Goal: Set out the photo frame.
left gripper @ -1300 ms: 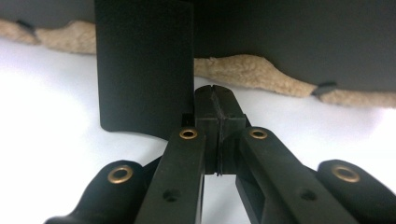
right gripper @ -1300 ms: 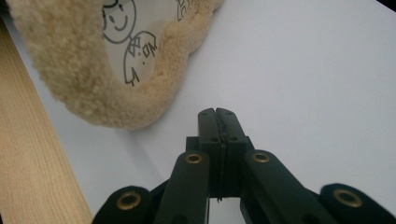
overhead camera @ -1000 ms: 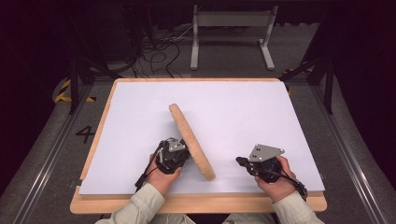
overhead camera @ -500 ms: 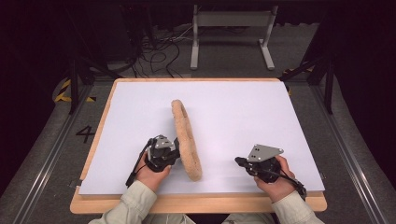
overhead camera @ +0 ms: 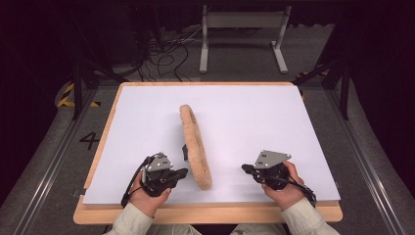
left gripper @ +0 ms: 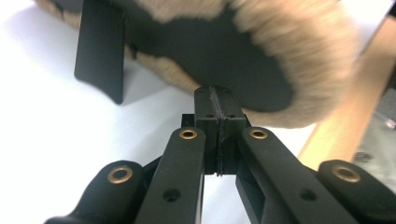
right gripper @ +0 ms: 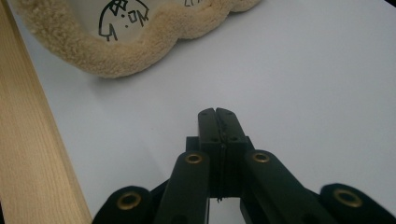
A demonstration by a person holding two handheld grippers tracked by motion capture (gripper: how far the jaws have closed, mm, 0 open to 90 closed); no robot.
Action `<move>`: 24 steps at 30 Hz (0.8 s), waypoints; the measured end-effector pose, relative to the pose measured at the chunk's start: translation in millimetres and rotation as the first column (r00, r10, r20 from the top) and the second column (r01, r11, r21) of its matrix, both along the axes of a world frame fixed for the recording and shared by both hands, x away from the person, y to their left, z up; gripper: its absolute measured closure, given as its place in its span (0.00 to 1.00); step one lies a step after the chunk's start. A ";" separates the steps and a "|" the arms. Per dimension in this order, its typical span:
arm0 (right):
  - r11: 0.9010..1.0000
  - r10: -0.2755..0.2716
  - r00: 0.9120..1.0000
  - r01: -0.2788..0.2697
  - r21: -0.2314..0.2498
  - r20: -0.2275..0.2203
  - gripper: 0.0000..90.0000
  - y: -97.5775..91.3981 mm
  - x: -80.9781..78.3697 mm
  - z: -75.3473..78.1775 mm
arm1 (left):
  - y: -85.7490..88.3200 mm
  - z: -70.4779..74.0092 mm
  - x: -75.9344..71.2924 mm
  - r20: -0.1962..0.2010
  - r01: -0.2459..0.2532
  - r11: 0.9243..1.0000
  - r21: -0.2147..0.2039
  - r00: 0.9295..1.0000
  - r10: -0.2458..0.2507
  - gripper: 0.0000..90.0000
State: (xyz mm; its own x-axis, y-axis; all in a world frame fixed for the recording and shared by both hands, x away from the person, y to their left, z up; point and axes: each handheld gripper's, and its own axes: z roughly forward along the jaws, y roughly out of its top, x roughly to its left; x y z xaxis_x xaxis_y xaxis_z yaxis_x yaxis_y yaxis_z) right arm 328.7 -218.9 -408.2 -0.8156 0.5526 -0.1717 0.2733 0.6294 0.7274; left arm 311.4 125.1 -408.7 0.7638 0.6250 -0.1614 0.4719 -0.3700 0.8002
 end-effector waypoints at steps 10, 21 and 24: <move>1.000 -0.005 1.000 0.005 -0.005 -0.003 1.00 0.2 0.6 -1.8 | -23.2 24.3 -32.1 0.068 0.132 0.988 -0.084 0.990 -0.126 1.00; 1.000 -0.021 1.000 0.020 -0.007 -0.006 1.00 -4.3 -0.7 -2.4 | -61.8 -6.2 -25.4 0.004 0.177 0.984 -0.022 0.984 -0.177 1.00; 1.000 -0.023 1.000 0.023 -0.009 -0.006 1.00 -4.5 -1.3 -3.0 | -68.9 -10.9 -23.8 0.004 0.174 0.985 -0.003 0.985 -0.174 0.99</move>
